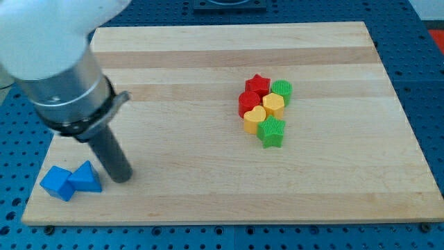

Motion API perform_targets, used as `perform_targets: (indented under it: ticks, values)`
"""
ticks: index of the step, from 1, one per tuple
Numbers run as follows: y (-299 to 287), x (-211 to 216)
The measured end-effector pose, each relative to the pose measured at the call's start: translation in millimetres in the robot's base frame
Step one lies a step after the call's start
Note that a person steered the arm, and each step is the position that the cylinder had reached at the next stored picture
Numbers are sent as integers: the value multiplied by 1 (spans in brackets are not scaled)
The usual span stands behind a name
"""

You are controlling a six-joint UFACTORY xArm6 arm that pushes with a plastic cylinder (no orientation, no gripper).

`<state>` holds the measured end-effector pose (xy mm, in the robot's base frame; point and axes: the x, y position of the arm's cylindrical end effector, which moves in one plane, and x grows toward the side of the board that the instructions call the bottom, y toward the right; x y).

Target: Slide the green star closer to the blue cube

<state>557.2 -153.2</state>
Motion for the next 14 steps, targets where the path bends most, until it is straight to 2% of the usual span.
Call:
perform_targets:
  ticks: [3,4,5,8,11,13,14]
  values:
    - [251,-3]
    - [277,-48]
    - [263,-62]
    - [177,-69]
    - [65,-78]
    - [23,-122]
    - [2,-122]
